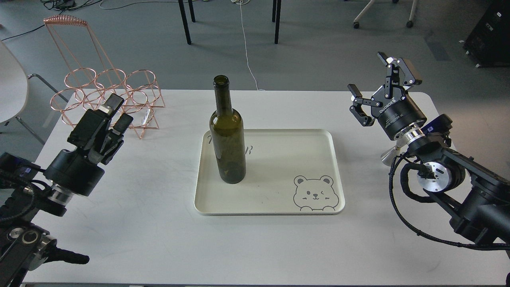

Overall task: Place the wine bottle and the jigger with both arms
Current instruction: 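Reach the left gripper to the wine bottle neck and grasp it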

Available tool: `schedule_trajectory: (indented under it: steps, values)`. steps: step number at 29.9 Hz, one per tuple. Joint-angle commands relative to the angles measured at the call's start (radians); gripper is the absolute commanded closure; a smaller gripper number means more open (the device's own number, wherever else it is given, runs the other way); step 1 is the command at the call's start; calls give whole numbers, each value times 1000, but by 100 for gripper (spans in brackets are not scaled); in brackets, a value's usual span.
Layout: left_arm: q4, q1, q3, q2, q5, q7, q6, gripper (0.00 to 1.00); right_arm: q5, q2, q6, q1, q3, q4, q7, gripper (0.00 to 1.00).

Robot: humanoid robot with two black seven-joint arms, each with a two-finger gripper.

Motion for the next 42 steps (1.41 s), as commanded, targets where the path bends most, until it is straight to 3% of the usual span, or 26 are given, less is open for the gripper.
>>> schedule_trajectory:
  steps: [1,4,8,15,22,32,42]
  values:
    - [-59,1,-6,76,247,0,2,2,-10,6,6,-21,-1,-4,0,1]
    - [-77,-23,-1,158,417,0,2,2,-13,3,6,-23,-1,-6,0,1]
    - [-80,-146,25,196,568,0,2,2,-29,1,5,-23,-1,-4,0,1]
    - [-63,-376,213,213,630,0,-3,2,-49,3,5,-23,-1,-6,0,1]
    - [30,-574,387,201,620,0,-3,2,-53,-6,3,-23,-1,-1,0,1]
    - [116,-683,467,152,622,0,-1,2,-53,-8,3,-23,2,-3,0,1]
    - [190,-704,490,74,623,0,2,4,-53,-8,0,-23,9,-1,0,1]
